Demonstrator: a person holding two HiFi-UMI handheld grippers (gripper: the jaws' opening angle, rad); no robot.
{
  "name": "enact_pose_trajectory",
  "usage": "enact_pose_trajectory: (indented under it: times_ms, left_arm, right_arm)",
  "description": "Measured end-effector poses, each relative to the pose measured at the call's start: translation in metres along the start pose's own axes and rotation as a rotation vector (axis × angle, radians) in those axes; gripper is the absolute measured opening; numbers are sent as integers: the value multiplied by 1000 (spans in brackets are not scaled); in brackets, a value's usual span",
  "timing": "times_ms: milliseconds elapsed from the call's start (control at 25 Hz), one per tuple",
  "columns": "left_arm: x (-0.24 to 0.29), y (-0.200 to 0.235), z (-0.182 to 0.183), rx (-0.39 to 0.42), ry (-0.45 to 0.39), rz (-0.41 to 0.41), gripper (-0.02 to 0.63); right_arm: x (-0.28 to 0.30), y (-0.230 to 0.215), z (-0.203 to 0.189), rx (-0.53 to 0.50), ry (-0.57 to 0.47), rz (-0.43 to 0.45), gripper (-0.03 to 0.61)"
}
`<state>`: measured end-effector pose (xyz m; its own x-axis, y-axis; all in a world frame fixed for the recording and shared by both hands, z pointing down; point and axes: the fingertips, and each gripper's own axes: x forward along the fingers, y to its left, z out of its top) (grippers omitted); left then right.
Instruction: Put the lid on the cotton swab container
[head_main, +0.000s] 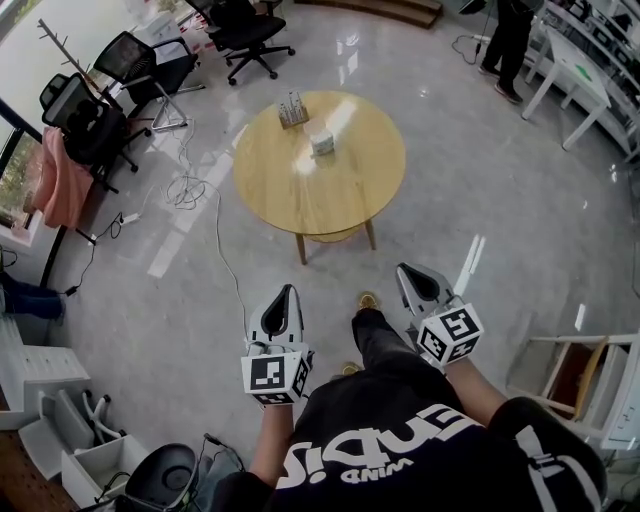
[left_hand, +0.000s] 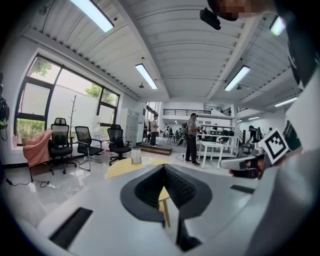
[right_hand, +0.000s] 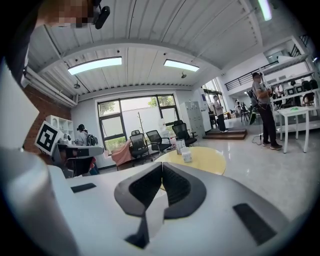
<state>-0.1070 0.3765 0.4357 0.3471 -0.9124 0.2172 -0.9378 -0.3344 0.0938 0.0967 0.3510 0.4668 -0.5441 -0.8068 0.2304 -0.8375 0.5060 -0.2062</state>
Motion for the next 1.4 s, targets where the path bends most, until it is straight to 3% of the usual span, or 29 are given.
enact_pose_trajectory:
  times_ms: [280,720,1120,1400]
  left_arm:
    - [59,20,19,-2,10,3,9]
    - [138,37,52,-17,1,41,9]
    - [187,38,51,-30,-1,106,9]
    - [210,68,49,-37,18,118,9]
  right_arm:
    - [49,-40,31,-6,-3,-14,3]
    - [113,-90,73,-34,3,38,3]
    - [155,-129,81,-23,10,122,3]
    - [191,-128,83,-10,8,168,3]
